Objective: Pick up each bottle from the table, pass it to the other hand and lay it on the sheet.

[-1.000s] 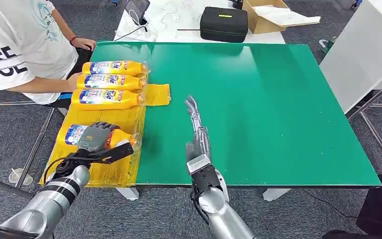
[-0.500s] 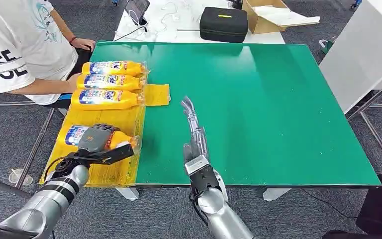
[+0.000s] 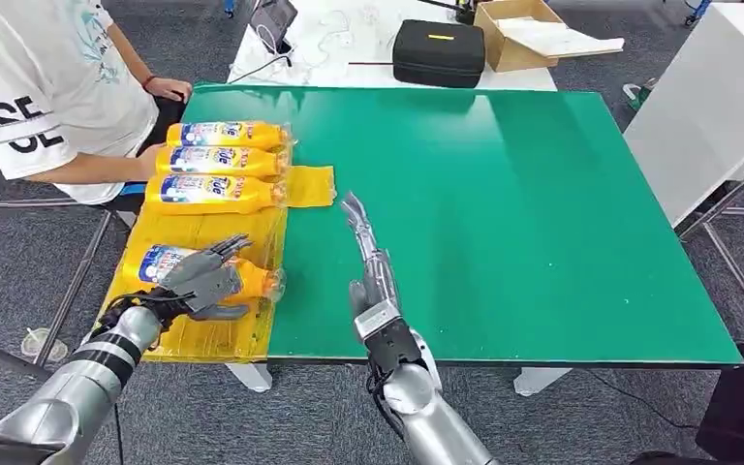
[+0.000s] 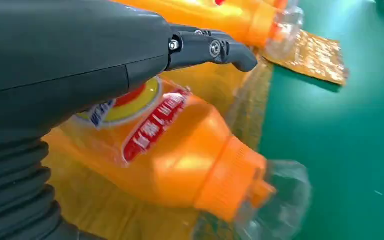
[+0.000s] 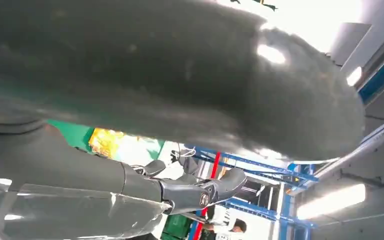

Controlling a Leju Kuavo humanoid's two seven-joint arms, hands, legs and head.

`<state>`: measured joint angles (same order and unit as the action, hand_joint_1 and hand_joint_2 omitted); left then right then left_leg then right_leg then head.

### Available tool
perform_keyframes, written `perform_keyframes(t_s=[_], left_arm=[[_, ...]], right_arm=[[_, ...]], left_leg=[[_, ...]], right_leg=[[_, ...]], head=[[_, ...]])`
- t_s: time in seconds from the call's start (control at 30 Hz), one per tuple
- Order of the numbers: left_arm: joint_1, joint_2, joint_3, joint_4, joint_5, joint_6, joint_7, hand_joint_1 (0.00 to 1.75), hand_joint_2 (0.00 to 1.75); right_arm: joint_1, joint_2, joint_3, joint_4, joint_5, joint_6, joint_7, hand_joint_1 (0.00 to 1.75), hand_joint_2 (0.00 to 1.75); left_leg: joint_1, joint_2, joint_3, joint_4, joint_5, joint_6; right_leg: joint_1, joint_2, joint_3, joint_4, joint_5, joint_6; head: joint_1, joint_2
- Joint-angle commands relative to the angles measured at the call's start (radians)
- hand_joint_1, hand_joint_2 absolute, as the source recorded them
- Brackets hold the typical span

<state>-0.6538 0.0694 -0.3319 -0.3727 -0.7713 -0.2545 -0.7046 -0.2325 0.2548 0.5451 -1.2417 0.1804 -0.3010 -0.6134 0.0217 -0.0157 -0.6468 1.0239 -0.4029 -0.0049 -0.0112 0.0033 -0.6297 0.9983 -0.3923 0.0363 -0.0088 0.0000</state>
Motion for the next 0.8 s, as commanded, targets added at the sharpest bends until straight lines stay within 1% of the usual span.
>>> perform_keyframes(t_s=[0.03,0.13,0.23,0.3,0.33,0.37,0.4,0.43,0.47,0.5,0.53,0.57,0.6,0.63,0.67,0.7,0.73,0.77,0.8], left_arm=[[0.04,0.008,0.013,0.019,0.032,-0.05,0.006,0.0,0.0],[0.045,0.013,0.011,0.005,0.082,-0.087,0.006,0.0,0.0],[0.045,0.013,0.011,0.005,0.082,-0.087,0.006,0.0,0.0],[0.061,0.008,0.028,-0.028,0.133,-0.097,0.006,0.0,0.0],[0.076,0.005,0.039,-0.057,0.181,-0.09,0.006,0.0,0.0],[0.101,-0.004,0.035,-0.113,0.265,-0.034,0.006,0.0,0.0],[0.112,-0.022,0.06,-0.137,0.31,0.001,0.006,0.0,0.0],[0.136,-0.049,0.108,-0.199,0.399,0.08,0.006,0.0,0.0],[0.179,-0.11,0.189,-0.353,0.495,0.285,0.006,0.0,0.0],[0.2,-0.133,0.215,-0.436,0.518,0.383,0.006,0.0,1.75],[0.226,-0.173,0.265,-0.566,0.604,0.484,0.006,0.0,1.75],[0.249,-0.184,0.269,-0.685,0.638,0.595,0.006,0.0,1.75],[0.269,-0.214,0.319,-0.765,0.719,0.567,0.006,0.0,1.75],[0.292,-0.236,0.349,-0.841,0.72,0.588,0.006,0.0,1.75],[0.292,-0.236,0.349,-0.841,0.72,0.588,0.006,0.0,1.75],[0.314,-0.256,0.375,-0.88,0.757,0.561,0.006,0.0,1.75],[0.345,-0.281,0.399,-0.925,0.785,0.519,0.006,0.0,1.75],[0.409,-0.311,0.394,-1.003,0.749,0.541,0.006,0.0,1.75],[0.459,-0.329,0.383,-1.054,0.763,0.524,0.006,0.0,1.75]], right_arm=[[-0.043,-0.012,0.002,0.079,-0.005,0.005,-0.004,0.0,0.0],[-0.045,-0.012,-0.002,0.087,-0.004,0.005,-0.006,0.0,0.0],[-0.045,-0.012,-0.002,0.087,-0.004,0.005,-0.006,0.0,0.0],[-0.044,-0.011,-0.003,0.088,-0.001,0.002,-0.008,0.0,0.0],[-0.043,-0.01,-0.002,0.089,-0.001,0.004,-0.008,0.0,0.0],[-0.038,-0.01,-0.003,0.087,0.006,0.0,-0.007,0.0,0.0],[-0.035,-0.009,-0.004,0.085,0.009,-0.003,-0.006,0.0,0.0],[-0.029,-0.007,-0.008,0.078,0.015,-0.013,-0.001,0.0,0.0],[-0.018,-0.005,-0.007,0.063,0.028,-0.024,0.013,0.0,0.0],[-0.014,-0.004,-0.006,0.06,0.033,-0.028,0.021,0.0,0.0],[-0.003,-0.001,-0.002,0.052,0.052,-0.042,0.033,0.0,0.0],[0.009,-0.002,0.004,0.044,0.064,-0.054,0.039,0.0,0.0],[0.024,-0.002,0.001,0.034,0.075,-0.079,0.036,0.0,0.0],[0.041,-0.006,-0.003,0.021,0.079,-0.096,0.028,0.0,0.0],[0.041,-0.006,-0.003,0.021,0.079,-0.096,0.028,0.0,0.0],[0.058,-0.012,-0.013,0.006,0.081,-0.116,0.013,0.0,0.0],[0.087,-0.01,-0.032,-0.021,0.087,-0.161,-0.007,0.0,0.0],[0.133,-0.018,-0.058,-0.074,0.092,-0.204,-0.023,0.0,1.75],[0.164,-0.021,-0.078,-0.111,0.091,-0.23,-0.037,0.0,1.75]], left_leg=[[-0.001,0.003,0.004,-0.001,-0.001,0.001],[-0.001,0.006,0.006,-0.002,-0.001,0.001],[-0.001,0.003,0.004,-0.001,-0.001,0.001],[-0.001,0.006,0.007,-0.002,-0.001,0.002],[-0.001,0.003,0.004,-0.001,-0.001,0.001],[-0.001,0.005,0.005,-0.002,-0.001,0.001],[-0.001,0.004,0.005,-0.002,-0.001,0.001],[-0.001,0.003,0.004,-0.001,-0.001,0.001],[-0.001,0.002,0.005,-0.002,-0.001,0.002],[-0.001,0.0,0.003,-0.001,0.0,0.002],[-0.001,-0.001,0.001,0.0,0.0,0.001],[-0.001,-0.001,0.001,0.0,0.0,0.002],[0.0,-0.003,-0.002,0.001,0.0,0.002],[0.0,-0.004,-0.001,0.002,-0.001,0.002],[0.0,-0.003,-0.003,0.002,-0.001,0.002],[0.0,-0.001,-0.003,0.001,-0.001,0.002],[0.0,0.001,-0.002,0.001,-0.001,0.001],[0.0,0.001,-0.001,0.001,-0.002,0.002],[-0.001,0.002,0.003,0.0,-0.004,0.002]], right_leg=[[0.0,0.002,0.002,-0.001,0.0,-0.001],[0.0,0.004,0.004,-0.002,0.0,-0.001],[0.0,0.003,0.003,-0.001,0.0,-0.001],[0.0,0.004,0.005,-0.002,0.0,-0.001],[0.0,0.002,0.003,-0.001,0.0,0.0],[0.0,0.003,0.004,-0.002,0.0,-0.001],[0.0,0.003,0.003,-0.001,0.0,-0.001],[-0.001,0.002,0.003,-0.001,0.0,0.0],[-0.001,0.001,0.004,-0.002,0.0,0.0],[-0.001,-0.002,0.002,-0.001,-0.001,0.0],[0.0,-0.003,0.0,-0.001,-0.001,0.0],[0.0,-0.003,0.001,-0.001,-0.001,0.0],[0.0,-0.005,-0.002,0.0,-0.001,0.0],[0.001,-0.006,-0.001,0.0,-0.002,0.0],[0.0,-0.005,-0.003,0.0,-0.002,0.0],[0.001,-0.003,-0.003,0.0,-0.001,0.0],[0.0,0.0,-0.003,0.0,-0.001,0.0],[0.0,-0.001,-0.002,0.0,-0.002,0.0],[0.0,0.0,0.002,-0.001,-0.004,0.0]], head=[[0.0,0.0],[0.0,0.0],[0.0,0.0],[0.0,0.0],[0.0,0.0],[0.0,0.0],[0.0,0.0],[0.0,0.0],[0.0,0.0],[0.0,0.0],[0.0,0.0],[0.0,0.0],[0.0,0.0],[0.0,0.0],[0.0,0.0],[0.0,0.0],[0.0,0.0],[0.001,0.0],[0.001,0.0]])
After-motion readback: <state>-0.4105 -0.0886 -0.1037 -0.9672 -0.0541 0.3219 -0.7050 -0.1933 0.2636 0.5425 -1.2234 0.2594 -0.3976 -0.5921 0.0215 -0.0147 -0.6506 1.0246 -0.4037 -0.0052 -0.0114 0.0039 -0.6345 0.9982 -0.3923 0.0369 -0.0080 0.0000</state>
